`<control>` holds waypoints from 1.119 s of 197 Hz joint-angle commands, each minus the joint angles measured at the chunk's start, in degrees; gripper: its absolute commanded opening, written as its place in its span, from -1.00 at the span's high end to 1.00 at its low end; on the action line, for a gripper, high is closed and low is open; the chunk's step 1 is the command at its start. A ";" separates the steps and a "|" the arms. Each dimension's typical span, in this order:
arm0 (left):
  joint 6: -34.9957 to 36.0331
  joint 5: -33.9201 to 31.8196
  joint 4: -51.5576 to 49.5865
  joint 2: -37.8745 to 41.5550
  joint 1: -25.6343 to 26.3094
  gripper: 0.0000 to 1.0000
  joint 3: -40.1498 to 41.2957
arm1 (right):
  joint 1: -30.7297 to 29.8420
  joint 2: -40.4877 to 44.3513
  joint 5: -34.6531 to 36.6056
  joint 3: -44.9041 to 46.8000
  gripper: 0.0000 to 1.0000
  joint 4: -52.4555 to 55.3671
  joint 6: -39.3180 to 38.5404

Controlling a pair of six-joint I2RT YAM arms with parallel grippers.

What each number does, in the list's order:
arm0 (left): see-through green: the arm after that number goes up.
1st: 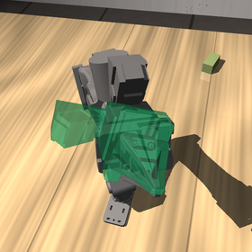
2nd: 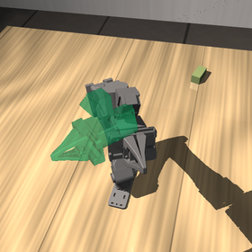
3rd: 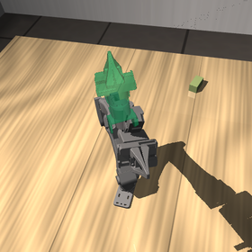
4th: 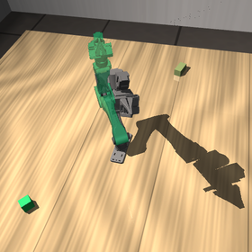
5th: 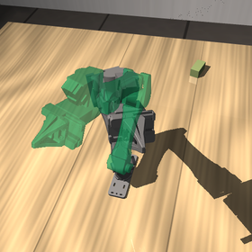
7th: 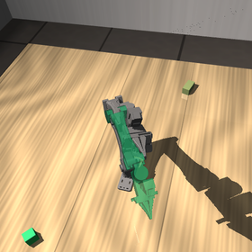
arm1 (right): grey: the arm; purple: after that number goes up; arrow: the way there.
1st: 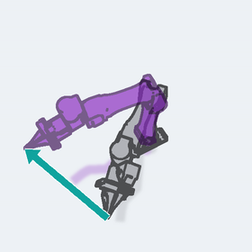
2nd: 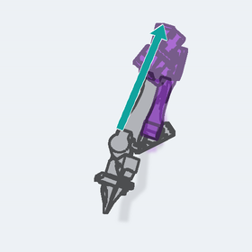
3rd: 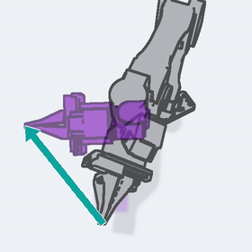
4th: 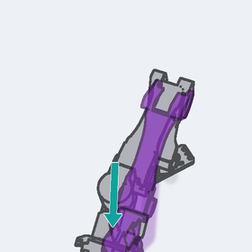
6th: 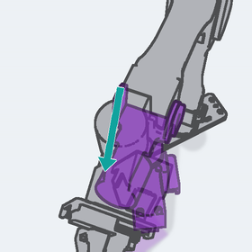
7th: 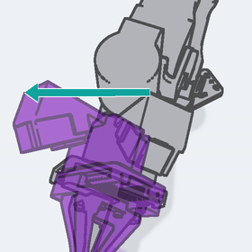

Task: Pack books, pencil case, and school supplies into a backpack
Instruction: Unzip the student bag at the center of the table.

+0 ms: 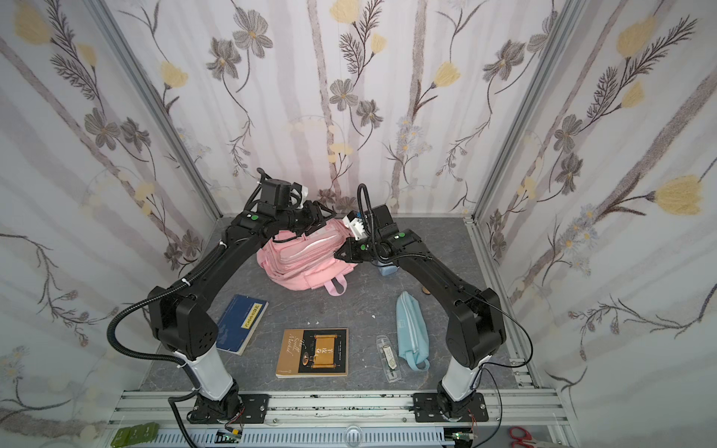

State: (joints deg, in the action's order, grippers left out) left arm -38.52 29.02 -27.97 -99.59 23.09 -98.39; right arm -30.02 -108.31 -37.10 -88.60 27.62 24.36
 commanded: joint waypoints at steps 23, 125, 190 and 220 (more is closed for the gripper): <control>22.25 -5.68 -15.71 3.74 1.93 -0.17 5.05 | 0.93 -0.36 -1.32 0.00 1.00 -1.22 -6.05; 34.18 -9.76 -14.07 -1.43 4.96 -0.18 5.27 | 0.95 0.89 1.54 2.57 1.00 4.69 -16.11; 38.22 -29.56 -10.92 -4.85 7.74 -0.12 4.95 | 0.93 2.05 0.60 3.47 1.00 5.05 -18.06; 37.02 -31.03 -12.46 -7.21 7.69 0.30 2.85 | 0.93 2.45 0.79 3.30 1.00 5.26 -18.99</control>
State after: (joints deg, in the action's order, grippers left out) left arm -1.34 3.75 -40.29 -105.41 30.83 -93.91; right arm -29.02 -106.94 -34.09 -85.06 34.15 7.77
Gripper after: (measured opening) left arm 0.444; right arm 0.063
